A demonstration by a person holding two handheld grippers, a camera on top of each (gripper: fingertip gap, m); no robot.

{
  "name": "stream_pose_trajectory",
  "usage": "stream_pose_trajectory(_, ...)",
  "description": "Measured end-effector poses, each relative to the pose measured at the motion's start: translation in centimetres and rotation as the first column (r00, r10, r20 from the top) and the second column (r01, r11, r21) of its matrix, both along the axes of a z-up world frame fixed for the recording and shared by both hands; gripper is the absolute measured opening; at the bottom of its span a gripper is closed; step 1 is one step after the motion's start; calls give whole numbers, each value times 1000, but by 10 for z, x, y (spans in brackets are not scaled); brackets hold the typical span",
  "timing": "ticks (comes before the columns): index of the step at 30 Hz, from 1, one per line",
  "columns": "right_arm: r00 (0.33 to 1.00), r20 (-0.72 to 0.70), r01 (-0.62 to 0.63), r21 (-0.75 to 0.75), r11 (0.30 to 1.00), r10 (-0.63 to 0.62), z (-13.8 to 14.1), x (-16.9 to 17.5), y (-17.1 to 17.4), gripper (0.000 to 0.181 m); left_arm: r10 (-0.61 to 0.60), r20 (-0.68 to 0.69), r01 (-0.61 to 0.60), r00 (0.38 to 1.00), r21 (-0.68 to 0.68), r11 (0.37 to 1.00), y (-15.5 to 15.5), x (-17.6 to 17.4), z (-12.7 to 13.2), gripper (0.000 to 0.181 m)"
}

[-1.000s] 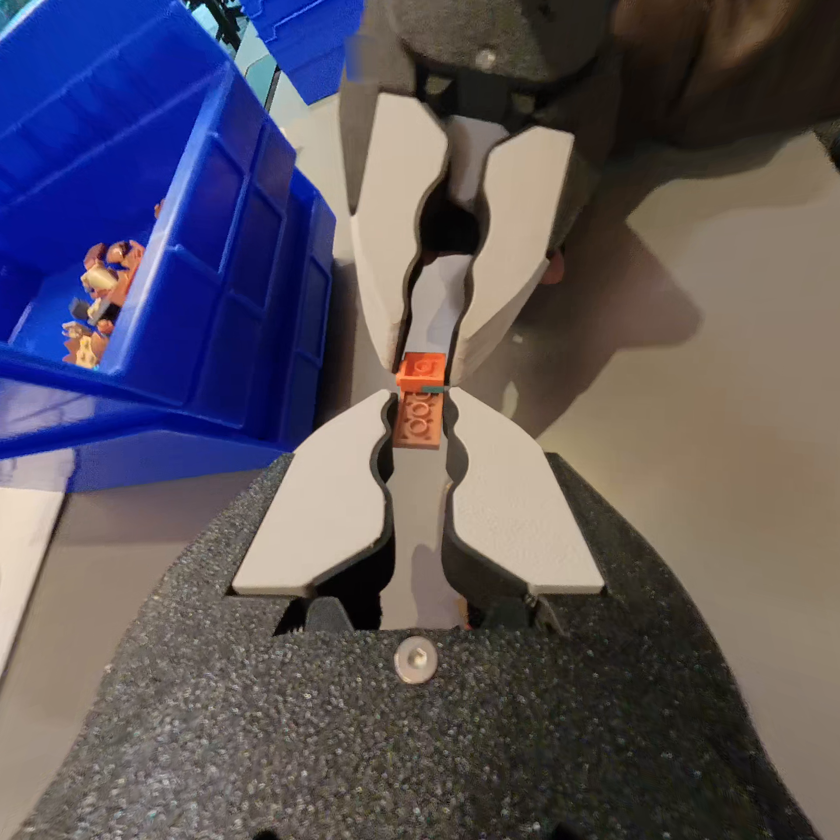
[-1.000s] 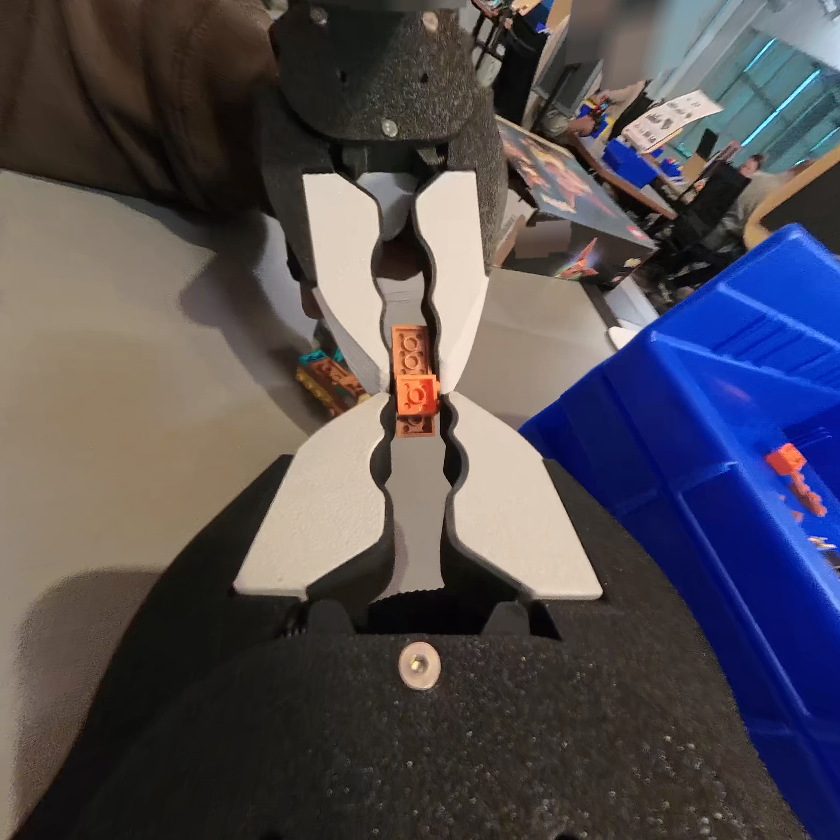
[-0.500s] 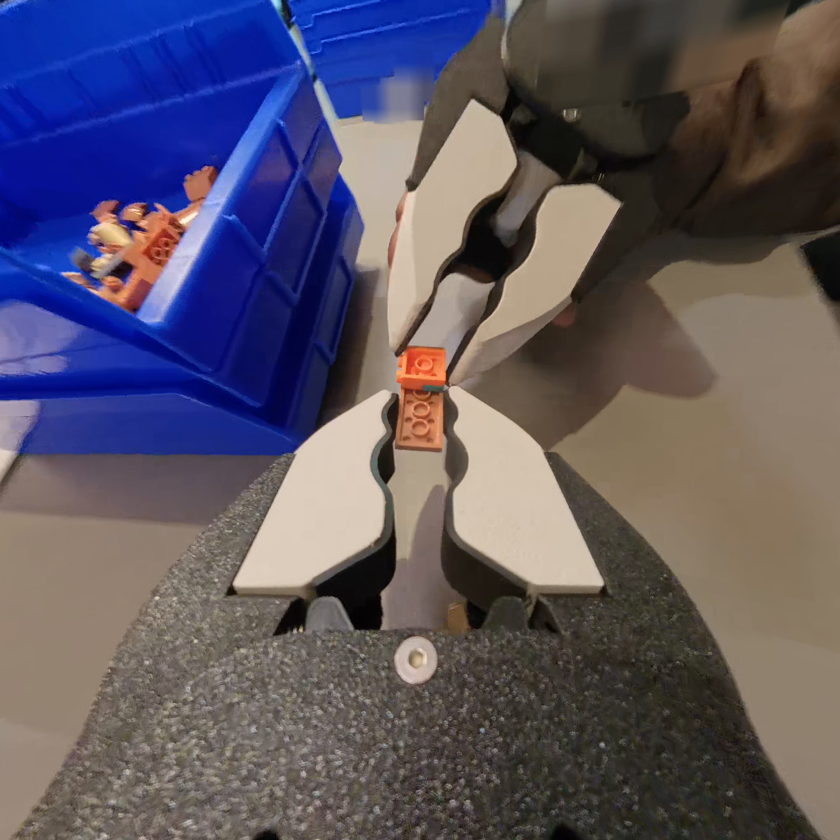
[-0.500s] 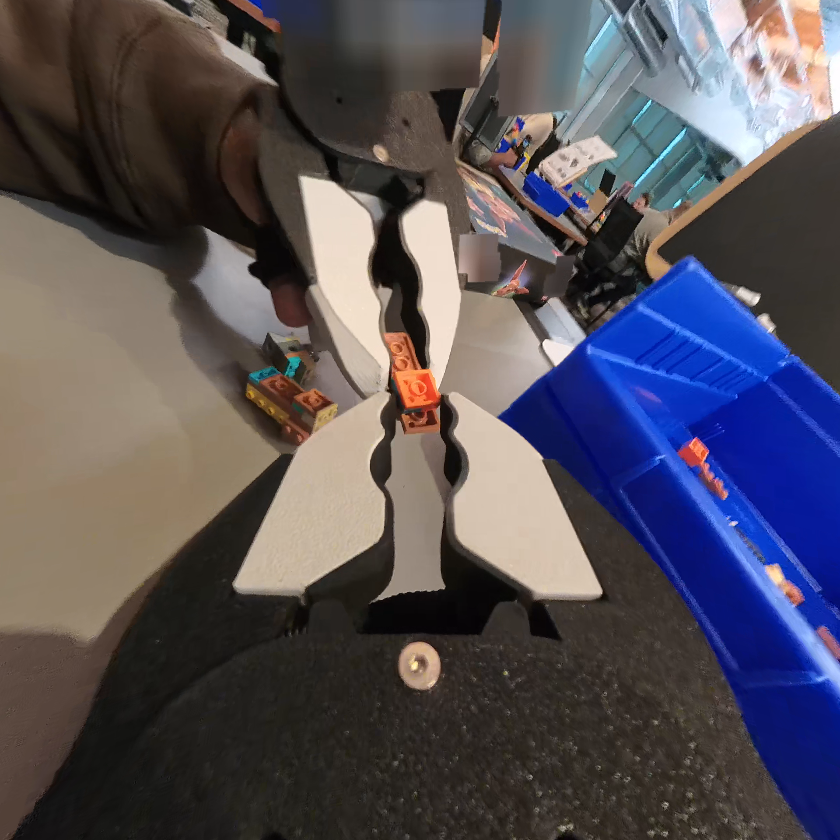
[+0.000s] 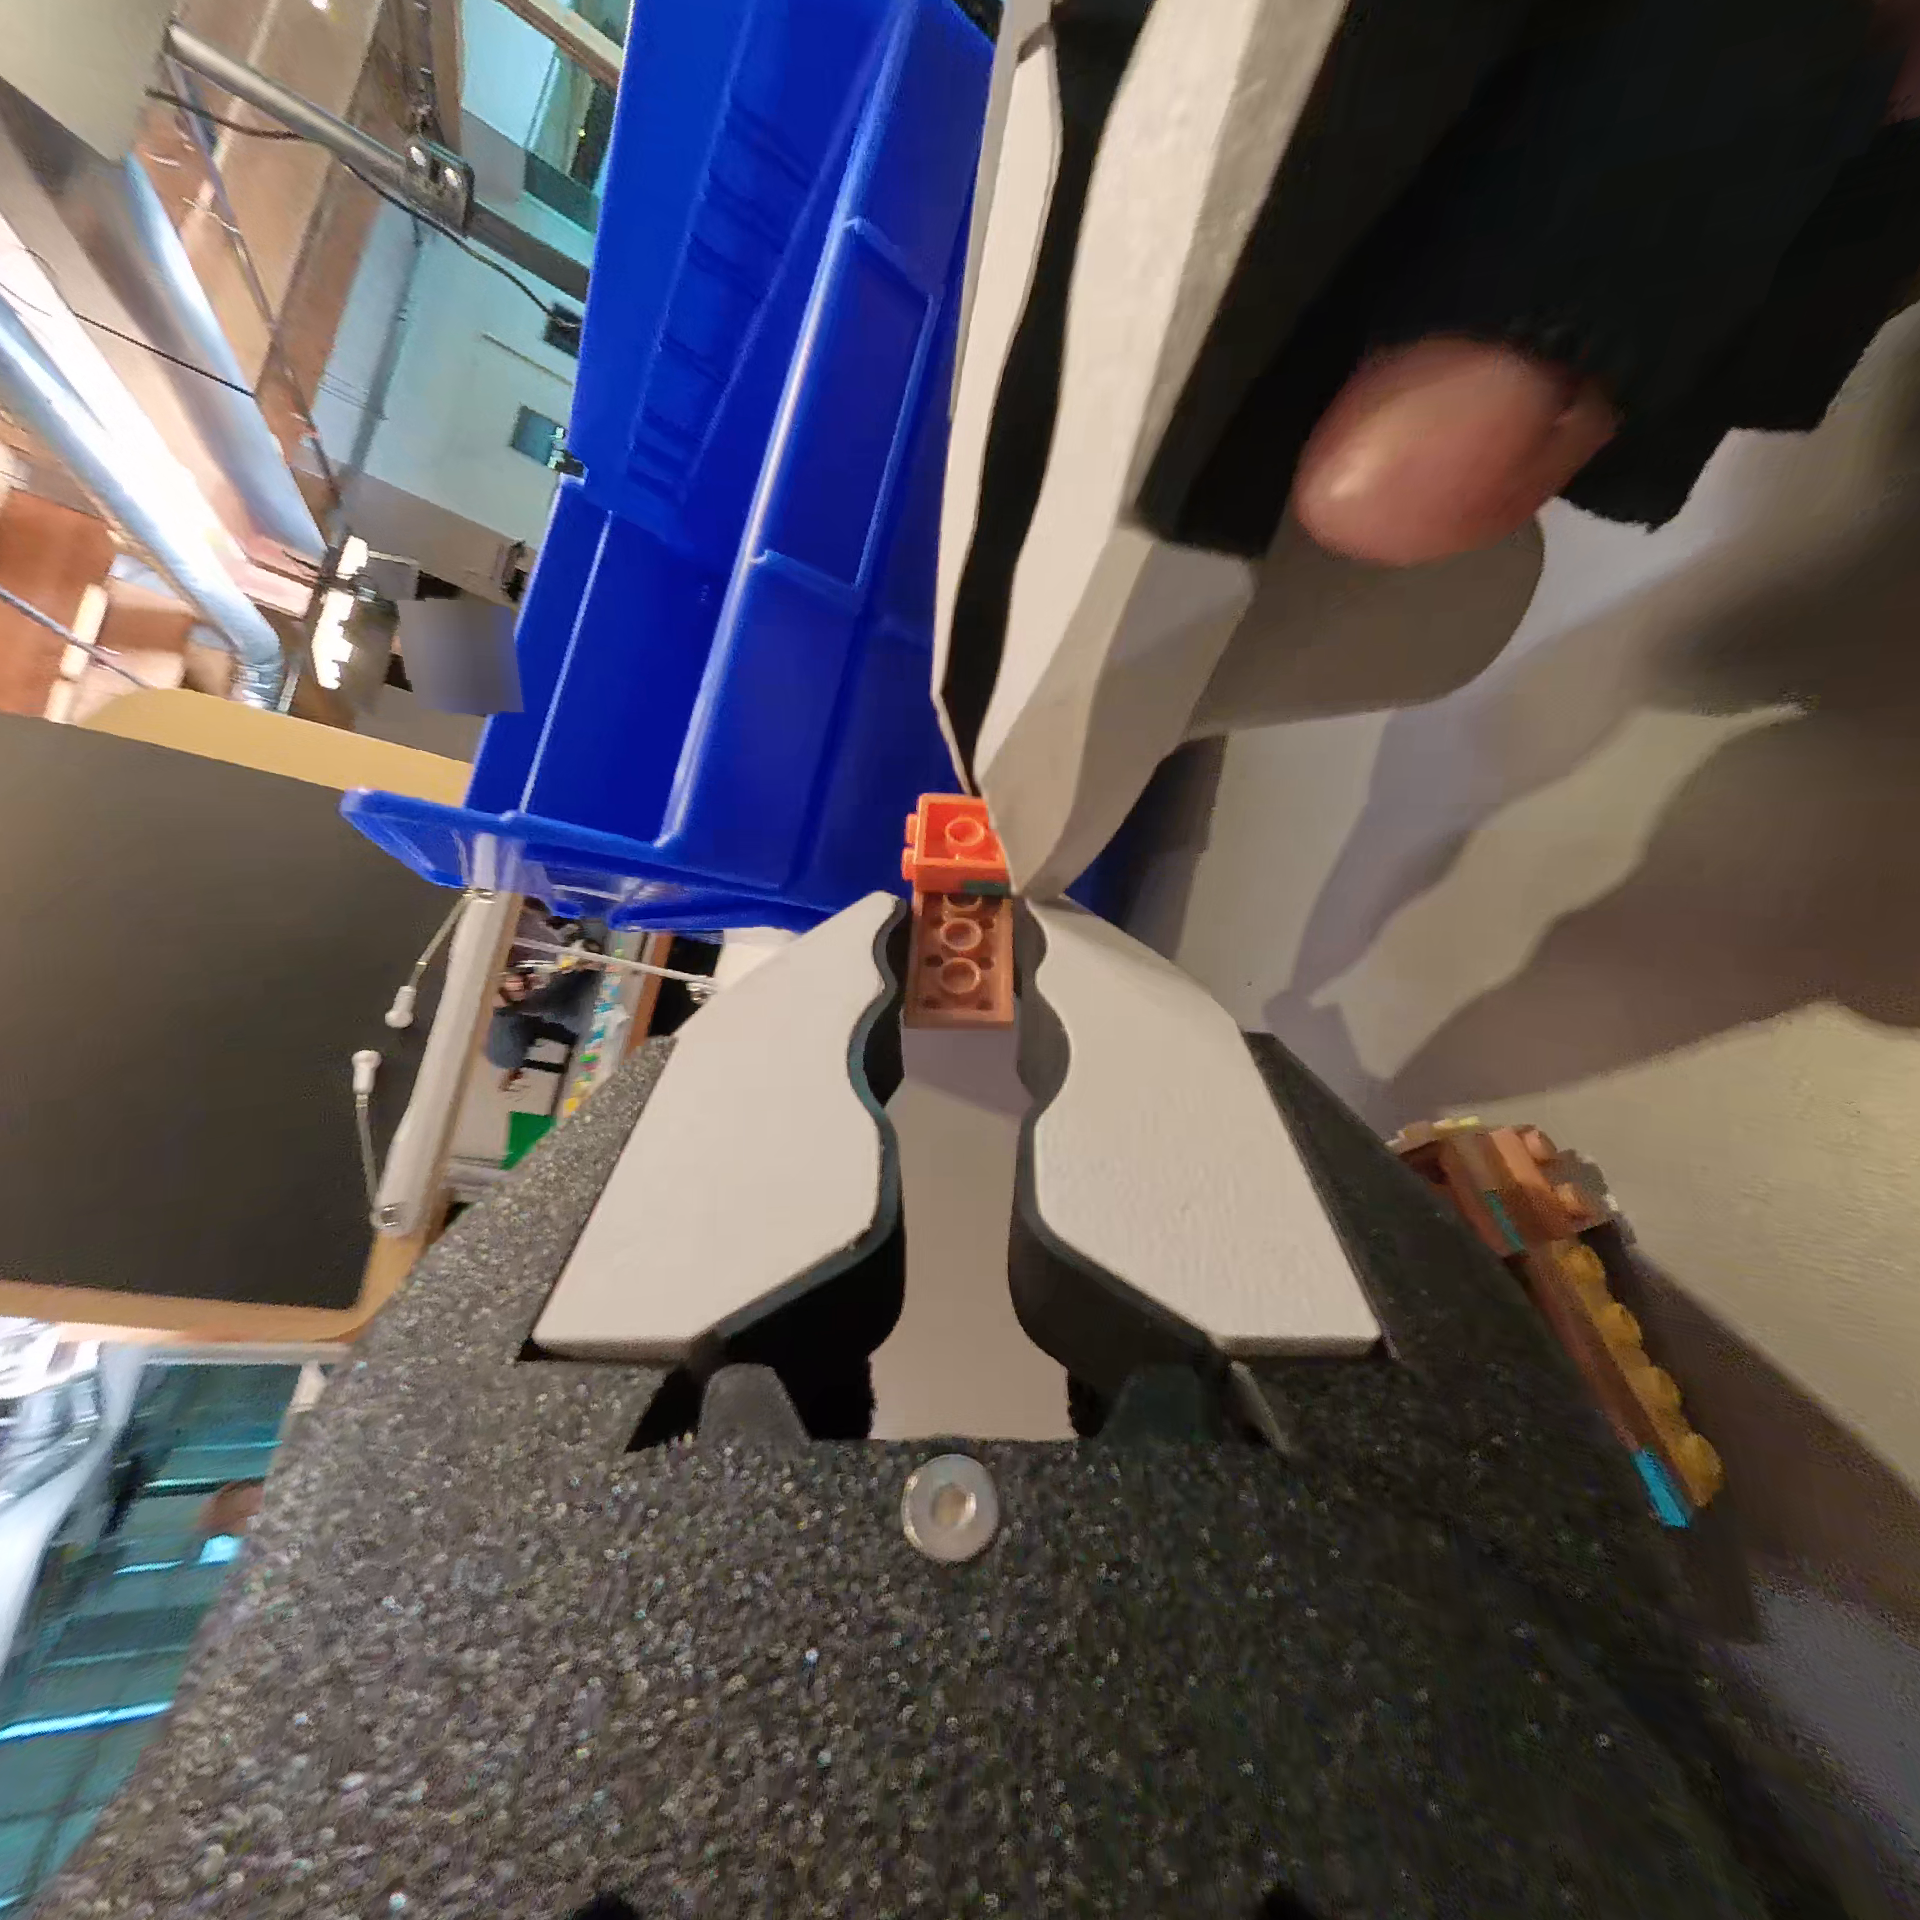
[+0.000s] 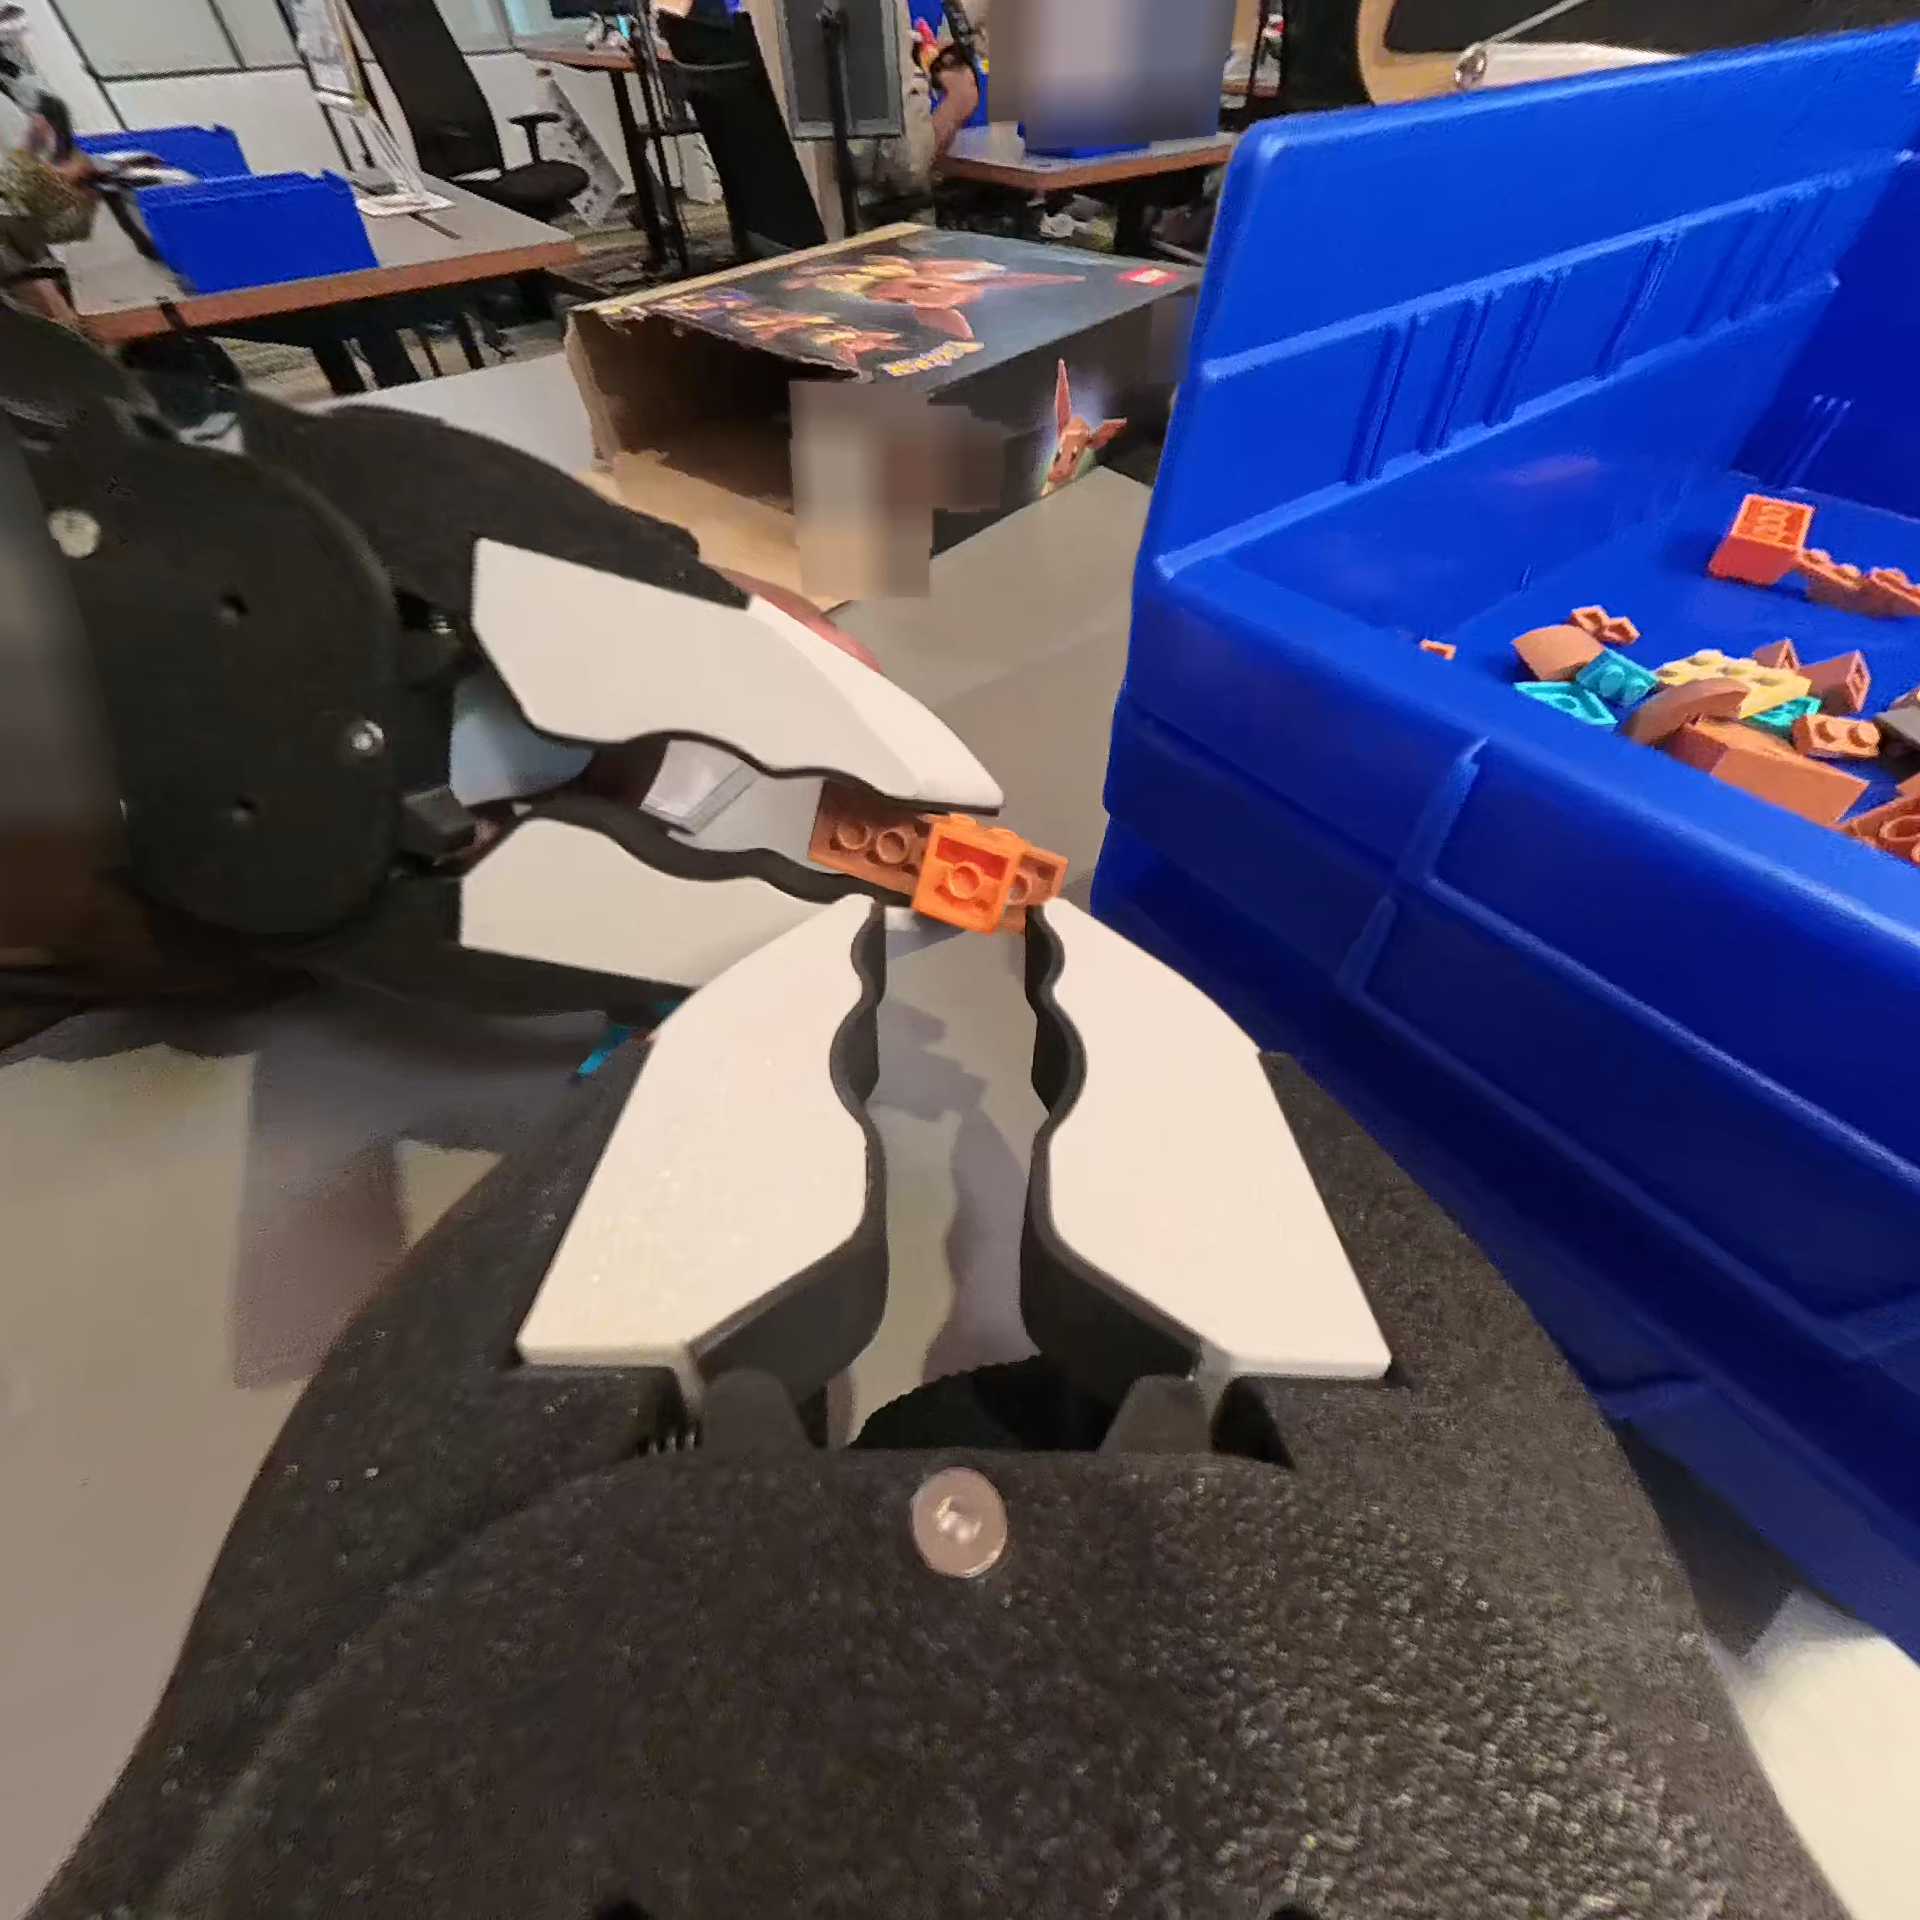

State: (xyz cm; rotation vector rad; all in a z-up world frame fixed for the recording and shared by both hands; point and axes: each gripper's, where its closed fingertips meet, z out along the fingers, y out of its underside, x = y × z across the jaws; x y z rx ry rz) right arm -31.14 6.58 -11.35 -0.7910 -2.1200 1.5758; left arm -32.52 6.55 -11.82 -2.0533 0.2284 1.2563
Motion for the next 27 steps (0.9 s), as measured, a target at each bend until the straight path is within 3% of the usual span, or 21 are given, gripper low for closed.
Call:
stream_pose_trajectory(10,993,5,114,-24,993,-114,2,-5,0,25,79,-272,-118,959,-133,984,-2,-4,7,18)
stream_pose_trajectory(15,990,-29,140,-50,989,-141,8,-7,4,17,61,-331,-120,942,-162,979,7,5,8,18)
stream_pose_trajectory(22,993,-39,109,-45,993,-111,8,-5,3,17,12,-297,-46,955,-108,993,7,6,9,18)
stream_pose_trajectory(27,998,-39,-51,-81,995,48,14,5,0,25,-185,-319,158,929,-109,981,8,23,15,17)
